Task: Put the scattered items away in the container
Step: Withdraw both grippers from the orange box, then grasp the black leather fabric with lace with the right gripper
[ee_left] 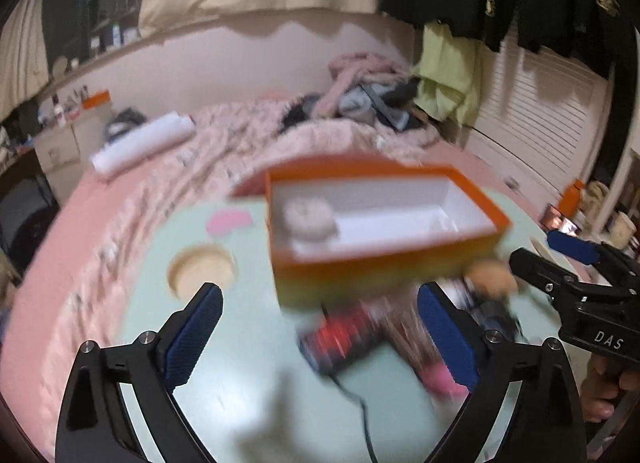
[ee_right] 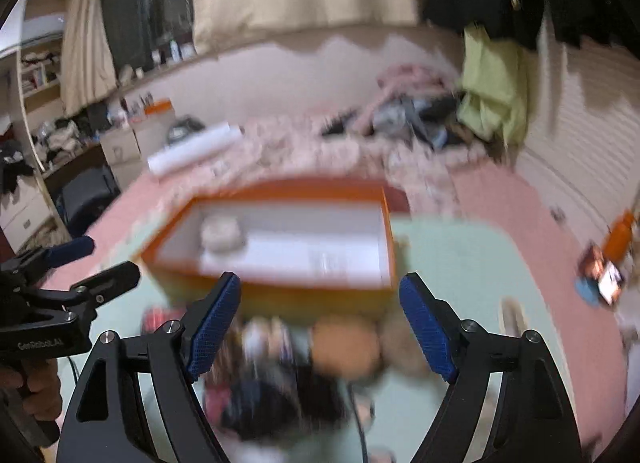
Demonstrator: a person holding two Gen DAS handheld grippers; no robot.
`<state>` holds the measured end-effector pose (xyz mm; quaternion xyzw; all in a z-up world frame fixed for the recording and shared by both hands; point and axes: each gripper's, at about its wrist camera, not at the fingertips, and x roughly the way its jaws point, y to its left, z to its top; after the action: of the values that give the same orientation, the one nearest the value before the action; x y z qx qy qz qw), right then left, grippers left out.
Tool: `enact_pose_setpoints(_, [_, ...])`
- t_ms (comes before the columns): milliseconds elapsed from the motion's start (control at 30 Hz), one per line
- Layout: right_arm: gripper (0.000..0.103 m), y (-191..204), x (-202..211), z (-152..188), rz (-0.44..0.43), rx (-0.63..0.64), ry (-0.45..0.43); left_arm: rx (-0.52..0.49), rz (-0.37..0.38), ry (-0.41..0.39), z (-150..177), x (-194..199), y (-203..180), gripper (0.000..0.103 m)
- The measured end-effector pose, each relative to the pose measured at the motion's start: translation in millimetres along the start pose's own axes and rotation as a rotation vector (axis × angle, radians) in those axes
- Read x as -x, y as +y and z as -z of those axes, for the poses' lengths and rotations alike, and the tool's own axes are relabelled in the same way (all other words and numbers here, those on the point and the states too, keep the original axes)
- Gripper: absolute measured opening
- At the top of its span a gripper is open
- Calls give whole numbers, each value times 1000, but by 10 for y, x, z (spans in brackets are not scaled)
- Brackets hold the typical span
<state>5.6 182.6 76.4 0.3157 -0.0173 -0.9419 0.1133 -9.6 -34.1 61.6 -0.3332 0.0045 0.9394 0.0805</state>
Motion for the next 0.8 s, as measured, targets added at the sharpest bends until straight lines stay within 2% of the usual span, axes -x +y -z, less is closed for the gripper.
enact_pose_setpoints(100, [81,-35,125,281,-39,-10,45,24,24,20,299,66,-27,98])
enact_pose_setpoints(233, [81,-56,222,540,-21,40,86,20,-69,30,618,64,-65,98])
enact_pose_setpoints(333, [81,-28,224,711,2,94,95,24,-72,103,690,-94,-51,98])
enact_pose_setpoints(500, [81,-22,80,905,60,131,136,0,-112,136,715,-175,-83,103])
enact_pose_setpoints(533, [83,-30,47,938,60,133,147,-2,-109,136,715,-176,-88,103])
enact_pose_setpoints(600, [90,-95,7,949,9,99,151,-2,-105,133,716,-172,-85,103])
enact_pose_setpoints(667, [103,-141,-29,949,28,89,147,-3,-103,129,726,-173,-89,103])
enact_pose_setpoints(800, [103,-193,-48,965,16,93,113,-10,-96,118,746,-182,-87,103])
